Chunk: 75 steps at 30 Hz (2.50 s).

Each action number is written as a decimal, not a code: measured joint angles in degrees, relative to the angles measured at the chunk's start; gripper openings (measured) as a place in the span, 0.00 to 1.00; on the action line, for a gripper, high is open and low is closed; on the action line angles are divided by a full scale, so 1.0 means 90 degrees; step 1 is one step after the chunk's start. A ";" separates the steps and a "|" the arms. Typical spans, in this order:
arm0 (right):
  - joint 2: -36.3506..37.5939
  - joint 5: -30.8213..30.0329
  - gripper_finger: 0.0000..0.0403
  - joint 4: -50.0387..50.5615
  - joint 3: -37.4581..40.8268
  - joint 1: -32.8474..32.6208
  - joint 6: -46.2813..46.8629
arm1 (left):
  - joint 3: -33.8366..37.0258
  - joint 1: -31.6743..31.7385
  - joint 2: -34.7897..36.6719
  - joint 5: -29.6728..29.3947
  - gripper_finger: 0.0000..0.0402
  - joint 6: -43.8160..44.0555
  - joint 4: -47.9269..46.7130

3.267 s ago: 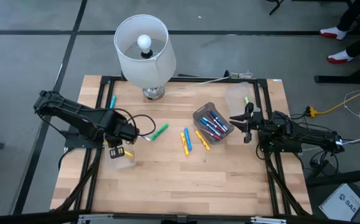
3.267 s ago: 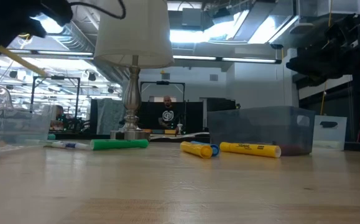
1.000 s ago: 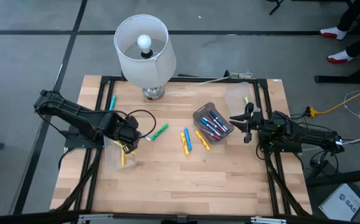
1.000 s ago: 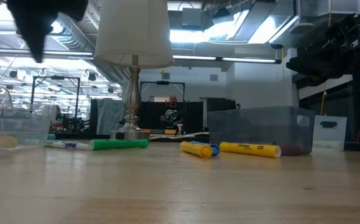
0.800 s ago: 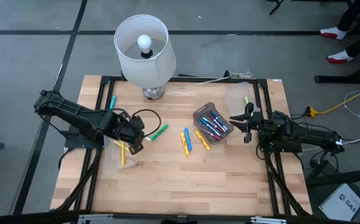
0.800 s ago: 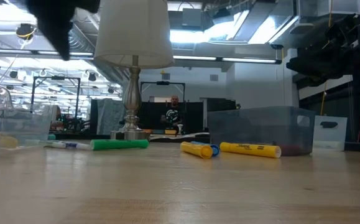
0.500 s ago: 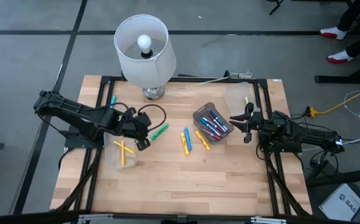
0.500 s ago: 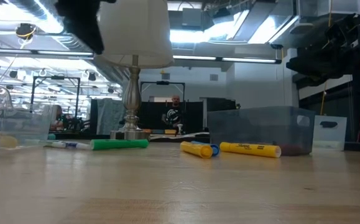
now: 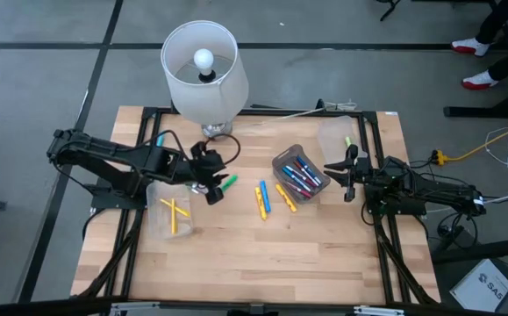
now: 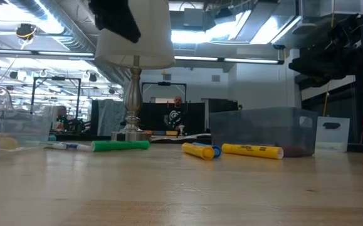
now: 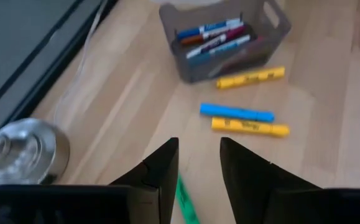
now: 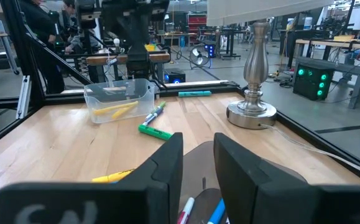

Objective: Pick & Place Markers
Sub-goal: Put the blue marker pen into the black bin

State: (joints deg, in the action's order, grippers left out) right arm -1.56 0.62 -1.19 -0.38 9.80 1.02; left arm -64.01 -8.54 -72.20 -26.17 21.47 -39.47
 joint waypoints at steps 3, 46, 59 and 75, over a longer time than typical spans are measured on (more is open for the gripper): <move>0.0000 0.0001 0.22 -0.0001 0.0000 0.0000 0.0000 | 0.0000 0.0070 0.0000 -0.0048 0.28 -0.0263 0.0273; 0.0000 -0.0002 0.22 -0.0002 0.0000 0.0001 0.0000 | 0.0005 0.0206 -0.2545 -0.0143 0.44 -0.0987 0.0901; 0.0000 -0.0002 0.22 0.0000 0.0000 0.0002 0.0000 | 0.0003 0.0211 -0.2543 0.0965 0.44 -0.1454 -0.1751; 0.0002 -0.0002 0.22 -0.0002 0.0000 0.0002 0.0000 | 0.0002 0.0193 -0.2745 0.1092 0.44 -0.2357 -0.2427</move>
State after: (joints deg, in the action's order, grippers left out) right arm -1.54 0.60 -1.21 -0.38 9.82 1.02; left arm -63.99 -6.80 -96.91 -16.35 0.25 -61.31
